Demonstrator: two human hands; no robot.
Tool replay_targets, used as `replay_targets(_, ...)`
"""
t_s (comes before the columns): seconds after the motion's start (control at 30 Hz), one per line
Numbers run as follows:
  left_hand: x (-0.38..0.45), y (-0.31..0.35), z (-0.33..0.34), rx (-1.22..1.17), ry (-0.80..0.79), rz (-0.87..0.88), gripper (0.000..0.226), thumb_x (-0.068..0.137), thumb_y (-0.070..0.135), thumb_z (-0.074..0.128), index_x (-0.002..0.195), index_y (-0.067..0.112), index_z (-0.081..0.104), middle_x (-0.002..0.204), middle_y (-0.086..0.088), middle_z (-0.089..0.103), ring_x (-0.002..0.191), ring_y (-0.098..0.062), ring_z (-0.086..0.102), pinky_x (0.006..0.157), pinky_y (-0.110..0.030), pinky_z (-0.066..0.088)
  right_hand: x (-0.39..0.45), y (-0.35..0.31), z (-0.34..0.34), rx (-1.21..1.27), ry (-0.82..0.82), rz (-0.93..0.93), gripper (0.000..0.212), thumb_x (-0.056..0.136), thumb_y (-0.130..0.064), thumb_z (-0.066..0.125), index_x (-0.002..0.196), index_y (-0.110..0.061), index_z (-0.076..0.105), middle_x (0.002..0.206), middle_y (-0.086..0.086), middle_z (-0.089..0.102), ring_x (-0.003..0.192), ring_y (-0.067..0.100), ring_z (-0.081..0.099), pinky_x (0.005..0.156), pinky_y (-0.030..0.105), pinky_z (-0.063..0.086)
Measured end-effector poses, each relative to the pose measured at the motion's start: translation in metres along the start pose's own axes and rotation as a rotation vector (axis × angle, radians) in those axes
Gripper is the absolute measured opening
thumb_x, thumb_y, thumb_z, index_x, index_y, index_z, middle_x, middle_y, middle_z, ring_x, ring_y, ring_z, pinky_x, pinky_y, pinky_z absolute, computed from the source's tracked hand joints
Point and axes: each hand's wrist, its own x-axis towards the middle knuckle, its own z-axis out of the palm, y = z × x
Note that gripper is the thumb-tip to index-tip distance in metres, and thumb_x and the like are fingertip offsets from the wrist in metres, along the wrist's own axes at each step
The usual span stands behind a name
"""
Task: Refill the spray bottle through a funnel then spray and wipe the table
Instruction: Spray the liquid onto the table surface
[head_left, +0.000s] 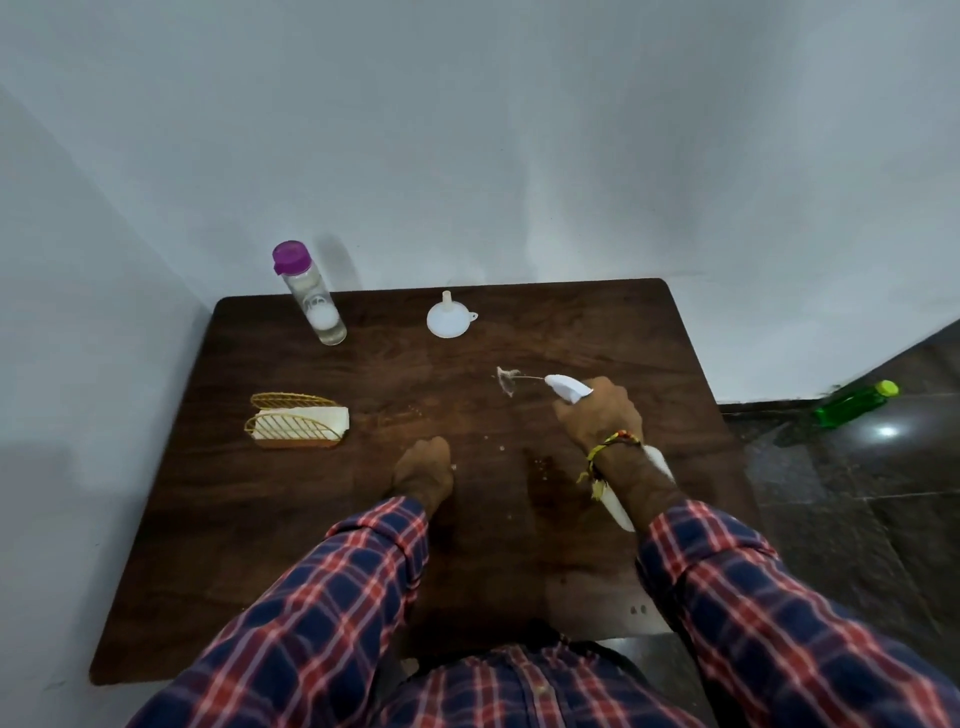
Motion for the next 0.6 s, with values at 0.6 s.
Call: replay_targets(0.6, 0.086, 0.047, -0.004, 0.033, -0.104, -0.015, 0.100, 0.078, 0.019, 0.077, 0.153, 0.005, 0.012, 0.159, -0.017, 0.015, 0.147, -0.030, 0.017, 0.119, -0.039, 0.014, 0.101, 0.005, -0.024, 0.999, 0.172, -0.024, 0.027, 0.074, -0.016, 0.084, 0.097, -0.006, 0.073, 0.085, 0.004, 0.069, 0.075, 0.007, 0.065, 0.057, 0.009, 0.049)
